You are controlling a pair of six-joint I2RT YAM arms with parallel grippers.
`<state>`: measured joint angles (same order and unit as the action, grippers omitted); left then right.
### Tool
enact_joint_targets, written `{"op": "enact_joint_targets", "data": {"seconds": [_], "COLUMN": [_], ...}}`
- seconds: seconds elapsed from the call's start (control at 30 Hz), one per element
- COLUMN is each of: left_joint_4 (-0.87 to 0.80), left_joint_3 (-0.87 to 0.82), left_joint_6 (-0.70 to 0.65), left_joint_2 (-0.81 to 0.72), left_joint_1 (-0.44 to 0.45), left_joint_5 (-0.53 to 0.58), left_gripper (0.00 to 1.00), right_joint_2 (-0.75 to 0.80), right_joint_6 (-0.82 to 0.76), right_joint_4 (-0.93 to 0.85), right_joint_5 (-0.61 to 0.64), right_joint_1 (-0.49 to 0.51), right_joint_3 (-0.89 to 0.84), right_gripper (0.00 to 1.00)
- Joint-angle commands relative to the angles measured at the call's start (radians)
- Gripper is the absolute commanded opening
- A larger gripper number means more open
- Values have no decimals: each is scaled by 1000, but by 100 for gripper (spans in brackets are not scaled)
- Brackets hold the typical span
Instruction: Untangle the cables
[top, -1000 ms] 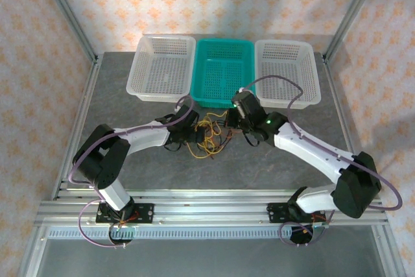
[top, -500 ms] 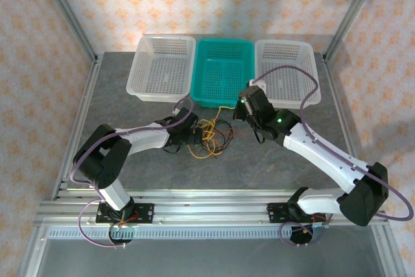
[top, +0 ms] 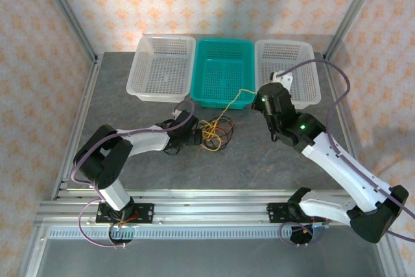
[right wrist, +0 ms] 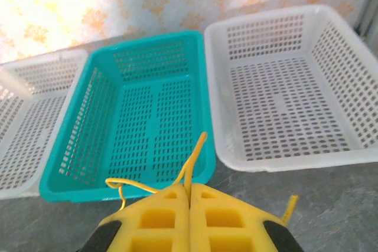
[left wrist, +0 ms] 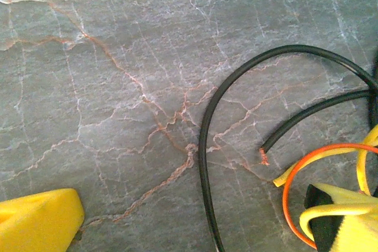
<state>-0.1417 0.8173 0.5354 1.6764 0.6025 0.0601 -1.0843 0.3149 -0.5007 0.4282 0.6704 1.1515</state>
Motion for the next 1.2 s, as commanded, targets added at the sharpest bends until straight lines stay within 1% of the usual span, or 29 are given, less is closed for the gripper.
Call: {"op": "enact_joint_targets", "data": {"seconds": [0.0,0.13,0.23,0.43,0.6,0.73,0.8,0.93,1.03,1.17], "left_joint_4": [-102,-105,-105,-93,-91,-90,-91,-90,-79,-97], "left_joint_3": [-68,-78,-84,-111,-116,-124,-124,-100,-70,4], "left_joint_6": [23,26,23,37,36,38,39,32,32,41], "left_joint_2": [63,61,69,64,70,68,65,51,1,-82], "left_joint_1": [-19,-19,-18,-18,-19,-19,-19,-19,-18,-18], "left_joint_5": [38,46,53,47,57,53,52,35,-7,-48], "left_gripper": [100,100,100,100,100,100,100,100,100,100], "right_joint_2": [22,41,62,136,184,199,220,228,180,76], "right_joint_6": [-23,-23,-8,70,74,124,124,54,17,38], "right_joint_4": [31,32,35,27,58,15,33,115,116,70], "right_joint_5": [131,171,247,402,442,491,491,435,363,302], "right_joint_1": [-15,-23,-28,-31,-30,-31,-31,-31,-31,-31], "right_joint_3": [46,60,62,40,10,19,10,-16,7,71], "right_gripper": [0,0,0,0,0,0,0,0,0,0]}}
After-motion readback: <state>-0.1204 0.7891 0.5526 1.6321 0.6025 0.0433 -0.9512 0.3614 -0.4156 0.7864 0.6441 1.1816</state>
